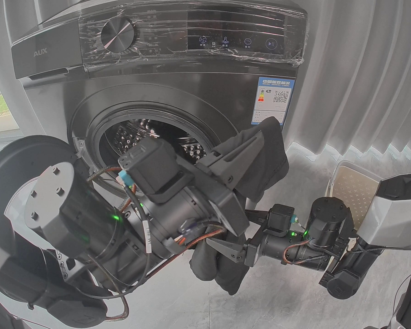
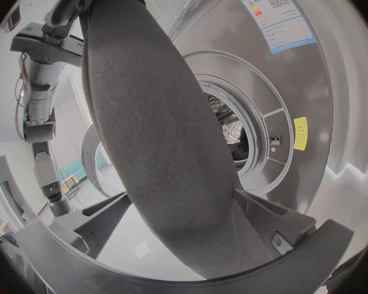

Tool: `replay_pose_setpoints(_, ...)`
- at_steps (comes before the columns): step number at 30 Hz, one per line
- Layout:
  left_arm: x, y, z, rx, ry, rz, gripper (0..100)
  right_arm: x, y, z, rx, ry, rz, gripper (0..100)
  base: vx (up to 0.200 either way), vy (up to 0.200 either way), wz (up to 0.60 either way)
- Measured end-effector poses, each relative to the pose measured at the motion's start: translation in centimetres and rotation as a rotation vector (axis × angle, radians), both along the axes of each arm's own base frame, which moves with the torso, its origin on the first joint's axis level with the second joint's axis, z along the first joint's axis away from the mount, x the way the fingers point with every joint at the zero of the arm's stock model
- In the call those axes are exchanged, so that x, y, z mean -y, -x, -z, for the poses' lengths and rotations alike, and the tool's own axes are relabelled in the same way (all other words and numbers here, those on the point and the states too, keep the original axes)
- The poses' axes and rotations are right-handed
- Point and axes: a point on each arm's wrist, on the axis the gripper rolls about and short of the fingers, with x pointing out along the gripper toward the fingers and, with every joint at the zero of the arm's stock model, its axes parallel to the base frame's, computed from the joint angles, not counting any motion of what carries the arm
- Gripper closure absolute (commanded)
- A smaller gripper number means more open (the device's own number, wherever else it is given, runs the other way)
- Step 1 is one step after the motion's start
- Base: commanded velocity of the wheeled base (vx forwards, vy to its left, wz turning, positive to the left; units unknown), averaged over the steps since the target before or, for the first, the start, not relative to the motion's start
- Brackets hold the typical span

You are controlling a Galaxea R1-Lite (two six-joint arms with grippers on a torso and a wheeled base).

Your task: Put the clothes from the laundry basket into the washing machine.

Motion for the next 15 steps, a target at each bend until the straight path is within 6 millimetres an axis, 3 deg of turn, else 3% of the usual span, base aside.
replay_pose_setpoints(15,0.5,-0.4,0.0,0.001,0.004,-0.004,100,-1.8,-1.8,0.7,0.01,-0.033,0.012,0,0.0,0.0,0.0)
